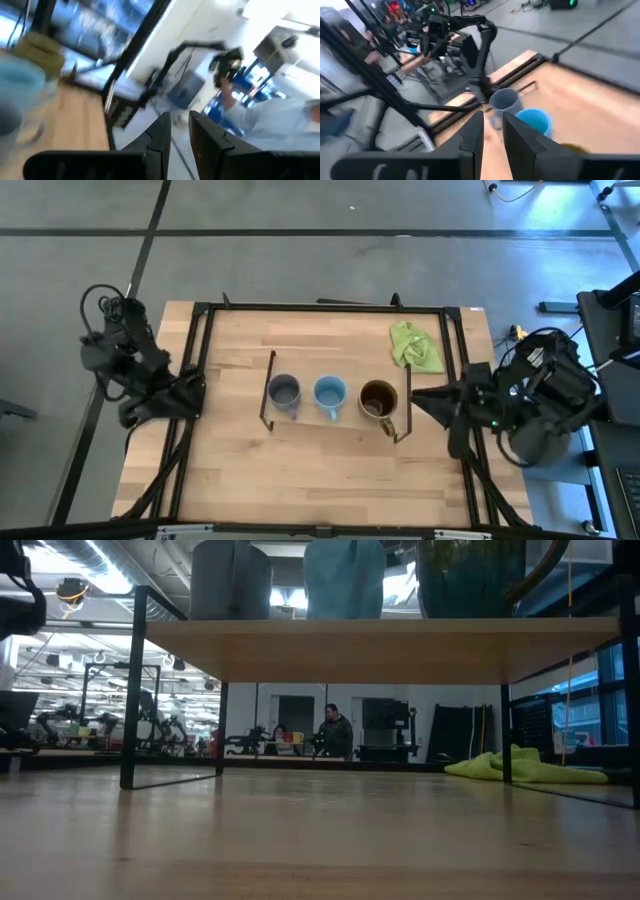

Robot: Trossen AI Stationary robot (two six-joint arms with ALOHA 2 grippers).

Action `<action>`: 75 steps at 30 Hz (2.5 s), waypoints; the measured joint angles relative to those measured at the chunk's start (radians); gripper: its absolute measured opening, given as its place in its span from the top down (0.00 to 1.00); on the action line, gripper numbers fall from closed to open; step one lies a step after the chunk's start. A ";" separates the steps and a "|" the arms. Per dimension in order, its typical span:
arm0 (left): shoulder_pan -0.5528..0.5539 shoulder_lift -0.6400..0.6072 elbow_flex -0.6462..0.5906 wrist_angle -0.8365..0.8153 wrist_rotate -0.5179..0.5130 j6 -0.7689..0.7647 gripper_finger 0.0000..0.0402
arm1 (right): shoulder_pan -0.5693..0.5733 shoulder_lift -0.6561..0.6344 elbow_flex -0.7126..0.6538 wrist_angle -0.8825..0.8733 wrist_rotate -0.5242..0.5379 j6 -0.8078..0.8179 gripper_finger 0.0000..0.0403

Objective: Stack small to large cups/mugs on shelf
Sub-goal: Return to Home Position

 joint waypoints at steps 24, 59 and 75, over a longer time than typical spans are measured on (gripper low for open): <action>0.005 -0.488 -0.225 0.326 0.840 0.873 0.81 | 0.128 -0.227 -0.204 0.651 -0.289 -0.984 0.82; 0.253 -0.499 -0.902 0.823 0.454 0.631 0.81 | 0.062 -0.991 -2.026 2.394 -0.484 -1.282 0.82; 0.681 -0.500 -0.901 0.363 0.541 0.300 0.81 | 0.041 -1.004 -2.029 2.199 -0.186 -1.481 0.82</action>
